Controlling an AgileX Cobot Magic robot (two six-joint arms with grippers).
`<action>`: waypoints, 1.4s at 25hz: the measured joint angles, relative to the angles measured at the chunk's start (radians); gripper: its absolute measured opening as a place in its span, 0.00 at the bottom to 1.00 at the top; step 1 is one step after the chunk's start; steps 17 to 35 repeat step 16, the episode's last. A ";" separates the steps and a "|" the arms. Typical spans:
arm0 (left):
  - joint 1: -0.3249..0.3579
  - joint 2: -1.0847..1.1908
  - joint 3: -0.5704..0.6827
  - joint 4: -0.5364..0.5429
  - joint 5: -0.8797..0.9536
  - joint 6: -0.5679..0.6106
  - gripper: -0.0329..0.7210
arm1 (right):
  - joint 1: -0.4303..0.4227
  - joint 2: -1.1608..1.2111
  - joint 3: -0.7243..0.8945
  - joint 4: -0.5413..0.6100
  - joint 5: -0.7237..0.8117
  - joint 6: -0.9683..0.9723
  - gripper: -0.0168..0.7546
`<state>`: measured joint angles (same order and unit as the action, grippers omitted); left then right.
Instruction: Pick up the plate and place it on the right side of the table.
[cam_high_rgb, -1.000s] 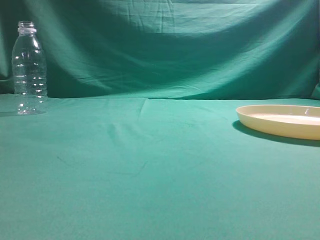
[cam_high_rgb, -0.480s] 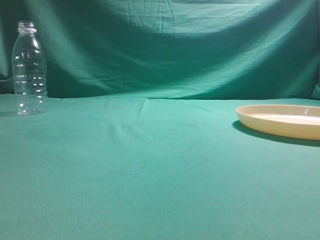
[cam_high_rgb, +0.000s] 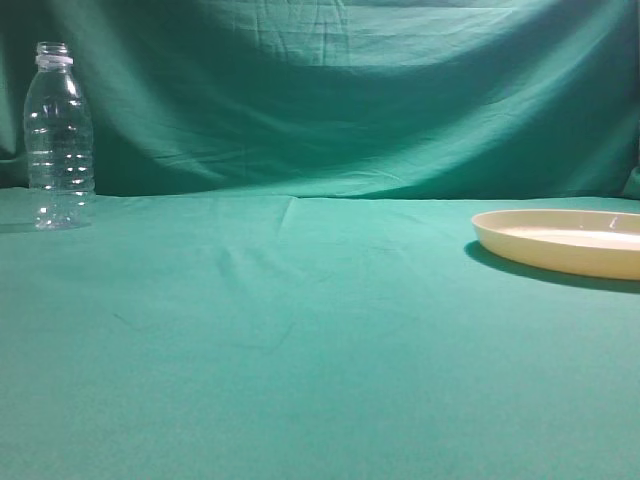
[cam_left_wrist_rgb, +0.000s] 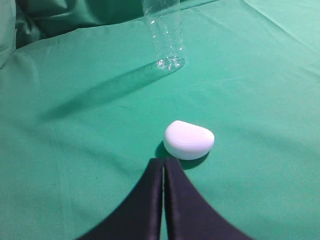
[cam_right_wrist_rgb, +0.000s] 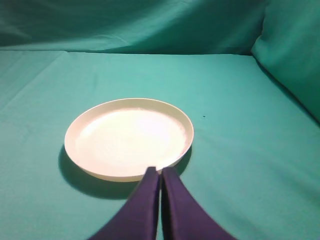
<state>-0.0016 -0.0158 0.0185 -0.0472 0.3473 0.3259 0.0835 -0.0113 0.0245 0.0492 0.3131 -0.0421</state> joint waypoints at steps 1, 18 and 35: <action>0.000 0.000 0.000 0.000 0.000 0.000 0.04 | 0.000 0.000 0.000 0.000 0.002 0.000 0.02; 0.000 0.000 0.000 0.000 0.000 0.000 0.04 | 0.000 0.000 0.004 -0.006 0.068 0.033 0.02; 0.000 0.000 0.000 0.000 0.000 0.000 0.04 | 0.000 0.000 0.004 -0.006 0.068 0.033 0.02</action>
